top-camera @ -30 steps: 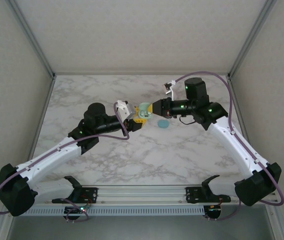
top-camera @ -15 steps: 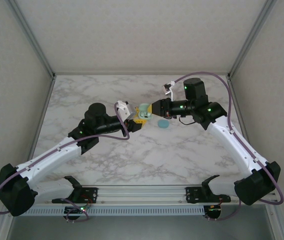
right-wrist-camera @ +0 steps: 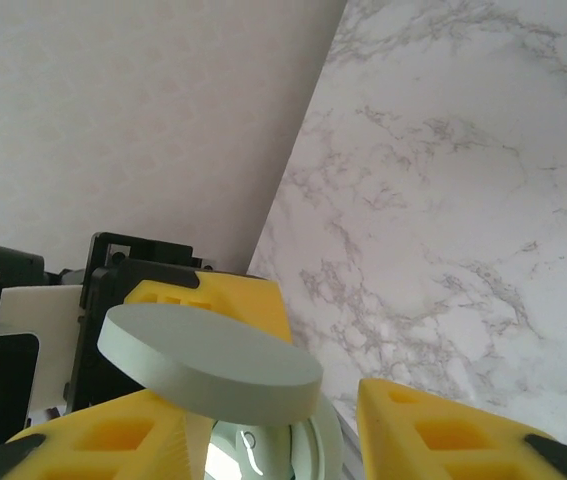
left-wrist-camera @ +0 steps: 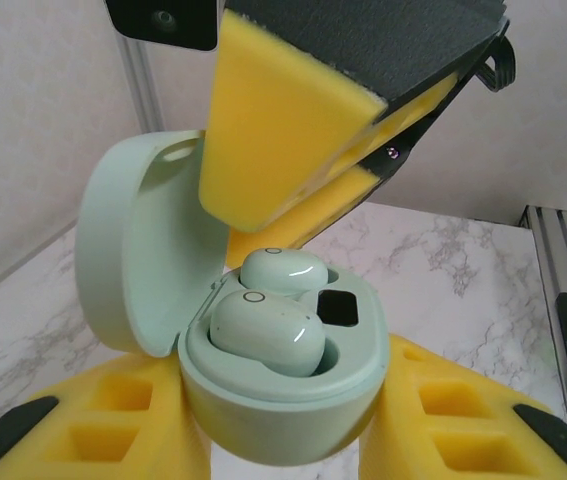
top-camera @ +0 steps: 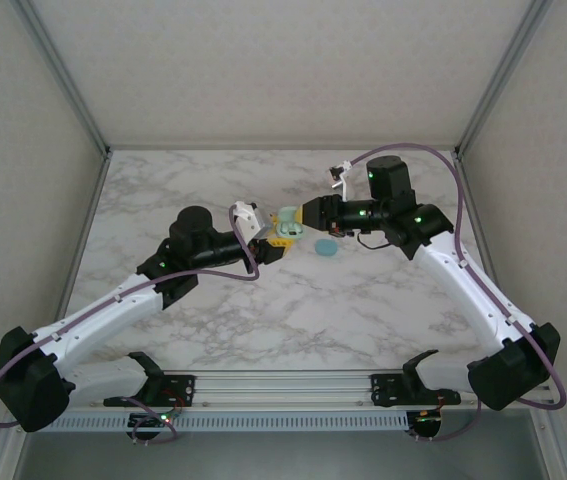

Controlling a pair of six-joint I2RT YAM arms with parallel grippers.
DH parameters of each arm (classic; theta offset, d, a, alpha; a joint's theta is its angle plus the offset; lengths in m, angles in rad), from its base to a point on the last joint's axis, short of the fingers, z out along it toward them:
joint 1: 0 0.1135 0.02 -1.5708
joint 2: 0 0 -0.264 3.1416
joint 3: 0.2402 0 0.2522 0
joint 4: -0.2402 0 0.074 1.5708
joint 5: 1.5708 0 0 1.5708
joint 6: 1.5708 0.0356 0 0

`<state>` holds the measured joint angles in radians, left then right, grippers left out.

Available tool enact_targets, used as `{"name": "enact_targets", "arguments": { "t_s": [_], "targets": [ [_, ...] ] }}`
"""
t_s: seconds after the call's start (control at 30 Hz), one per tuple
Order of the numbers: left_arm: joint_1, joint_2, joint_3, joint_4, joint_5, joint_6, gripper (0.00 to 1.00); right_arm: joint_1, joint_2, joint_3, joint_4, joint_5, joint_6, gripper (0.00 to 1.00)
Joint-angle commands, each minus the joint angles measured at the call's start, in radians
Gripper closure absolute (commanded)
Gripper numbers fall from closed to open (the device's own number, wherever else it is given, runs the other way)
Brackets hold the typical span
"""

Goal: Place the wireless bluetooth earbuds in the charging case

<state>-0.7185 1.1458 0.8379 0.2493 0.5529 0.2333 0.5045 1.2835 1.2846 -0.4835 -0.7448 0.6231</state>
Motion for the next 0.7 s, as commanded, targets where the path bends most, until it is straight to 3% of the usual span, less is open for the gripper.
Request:
{"name": "enact_targets", "arguments": {
  "t_s": [0.0, 0.3, 0.53, 0.67],
  "targets": [
    [-0.01, -0.012, 0.026, 0.03, 0.011, 0.012, 0.81, 0.004, -0.033, 0.023, -0.013, 0.036, 0.001, 0.55],
    [-0.012, -0.015, 0.027, 0.027, -0.028, 0.016, 0.8, 0.003, -0.124, 0.01, -0.009, 0.131, -0.03, 0.42],
    [-0.016, -0.011, 0.038, 0.011, -0.021, 0.022, 0.8, 0.003, -0.238, -0.062, 0.035, 0.429, -0.029, 0.31],
    [-0.02, -0.018, 0.034, 0.009, -0.025, 0.024, 0.8, 0.003, -0.258, -0.087, 0.057, 0.521, 0.0, 0.22]
  ]
}}
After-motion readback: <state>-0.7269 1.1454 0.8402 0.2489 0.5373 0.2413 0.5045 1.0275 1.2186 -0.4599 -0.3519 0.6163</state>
